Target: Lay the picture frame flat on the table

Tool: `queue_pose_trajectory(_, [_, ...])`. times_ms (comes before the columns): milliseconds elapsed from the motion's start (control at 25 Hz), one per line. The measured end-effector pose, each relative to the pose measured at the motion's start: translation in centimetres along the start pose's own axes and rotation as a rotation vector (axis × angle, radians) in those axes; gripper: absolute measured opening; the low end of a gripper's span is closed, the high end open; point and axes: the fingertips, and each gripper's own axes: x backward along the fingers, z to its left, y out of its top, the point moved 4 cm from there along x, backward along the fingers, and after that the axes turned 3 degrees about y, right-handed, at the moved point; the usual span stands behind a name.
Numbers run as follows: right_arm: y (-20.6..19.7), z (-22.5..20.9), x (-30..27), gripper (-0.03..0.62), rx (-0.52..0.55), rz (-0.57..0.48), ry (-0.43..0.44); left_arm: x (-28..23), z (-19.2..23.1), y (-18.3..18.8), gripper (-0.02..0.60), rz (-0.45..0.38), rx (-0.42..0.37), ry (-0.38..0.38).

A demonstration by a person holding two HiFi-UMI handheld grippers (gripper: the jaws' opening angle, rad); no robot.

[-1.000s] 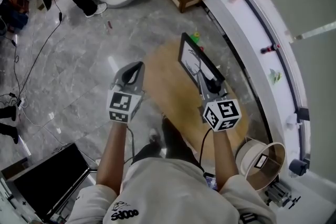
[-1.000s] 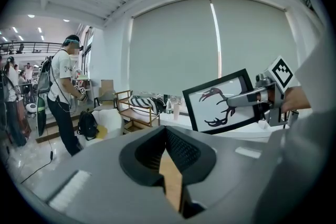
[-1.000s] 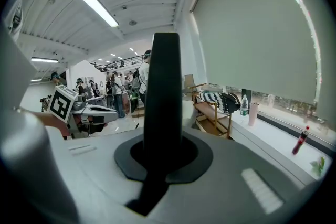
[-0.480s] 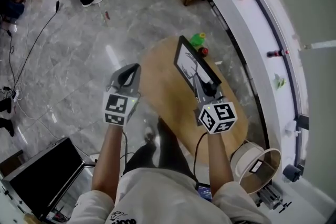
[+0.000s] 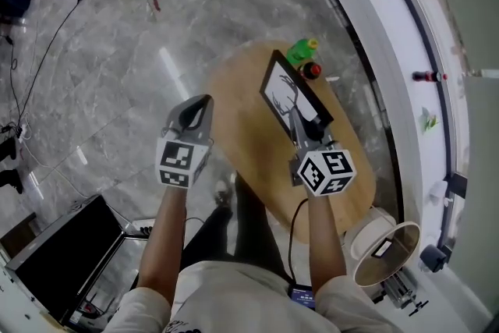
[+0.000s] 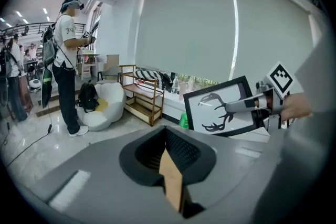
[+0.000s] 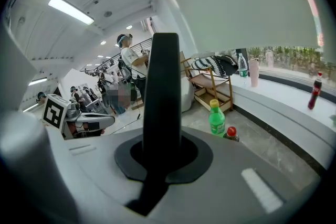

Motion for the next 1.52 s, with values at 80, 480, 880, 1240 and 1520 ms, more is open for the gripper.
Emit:
queue_pose_trajectory(80, [-1.1, -0.9, -0.8, 0.014, -0.031, 0.009, -0.002, -0.9, -0.1, -1.1, 0.011, 0.01, 0.014, -0.002])
queue_pose_trajectory(480, [-6.8, -4.4, -4.5, 0.014, -0.178, 0.08, -0.014, -4.3, 0.6, -5.3, 0.011, 0.07, 0.052, 0.0])
queue_pose_trajectory(880, [-11.9, -6.8, -7.9, 0.014, -0.336, 0.147, -0.023, -6.4, -0.7, -8.7, 0.011, 0.14, 0.083, -0.042])
queue_pose_trajectory(1240, [-15.3, -8.6, -10.9, 0.014, -0.492, 0.164, -0.018, -7.6, -1.2, -10.7, 0.011, 0.176, 0.087, -0.068])
queue_pose_trajectory(1520, [-17.6, -10.3, -11.3, 0.017, -0.603, 0.161, -0.028, -8.0, -0.9, -11.6, 0.011, 0.191, 0.095, -0.069])
